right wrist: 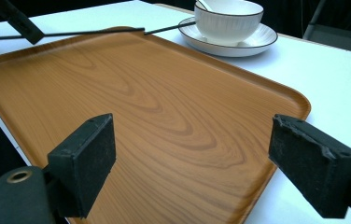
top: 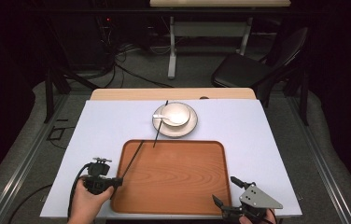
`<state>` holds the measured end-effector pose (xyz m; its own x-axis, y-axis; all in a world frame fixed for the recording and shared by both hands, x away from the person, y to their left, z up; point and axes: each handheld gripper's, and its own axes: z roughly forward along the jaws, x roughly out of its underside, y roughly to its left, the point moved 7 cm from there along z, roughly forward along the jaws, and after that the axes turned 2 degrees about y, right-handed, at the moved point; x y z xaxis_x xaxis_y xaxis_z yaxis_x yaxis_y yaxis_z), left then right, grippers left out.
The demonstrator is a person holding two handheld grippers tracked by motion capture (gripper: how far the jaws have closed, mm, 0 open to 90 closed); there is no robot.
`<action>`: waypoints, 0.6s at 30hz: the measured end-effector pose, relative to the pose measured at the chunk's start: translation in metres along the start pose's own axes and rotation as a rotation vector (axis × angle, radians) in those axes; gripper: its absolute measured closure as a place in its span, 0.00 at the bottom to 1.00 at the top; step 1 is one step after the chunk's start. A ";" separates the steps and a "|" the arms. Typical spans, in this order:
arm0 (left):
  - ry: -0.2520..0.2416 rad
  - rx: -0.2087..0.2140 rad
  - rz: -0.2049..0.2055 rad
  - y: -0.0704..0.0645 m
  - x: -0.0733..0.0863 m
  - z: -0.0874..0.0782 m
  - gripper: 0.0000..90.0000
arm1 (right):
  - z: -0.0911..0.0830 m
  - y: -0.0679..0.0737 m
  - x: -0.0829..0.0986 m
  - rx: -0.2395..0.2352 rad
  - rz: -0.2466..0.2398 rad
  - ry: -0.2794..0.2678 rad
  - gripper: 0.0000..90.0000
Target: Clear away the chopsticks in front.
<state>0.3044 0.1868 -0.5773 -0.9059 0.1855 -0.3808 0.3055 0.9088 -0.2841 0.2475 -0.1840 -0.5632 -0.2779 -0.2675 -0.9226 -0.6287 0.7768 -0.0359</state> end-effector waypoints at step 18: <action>0.051 0.010 0.008 -0.018 -0.001 0.019 0.95 | 0.000 0.001 0.000 -0.008 0.002 0.002 0.16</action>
<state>0.3053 0.1632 -0.5890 -0.9173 0.2117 -0.3373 0.3153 0.9035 -0.2904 0.2471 -0.1834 -0.5634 -0.2804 -0.2674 -0.9219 -0.6338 0.7728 -0.0315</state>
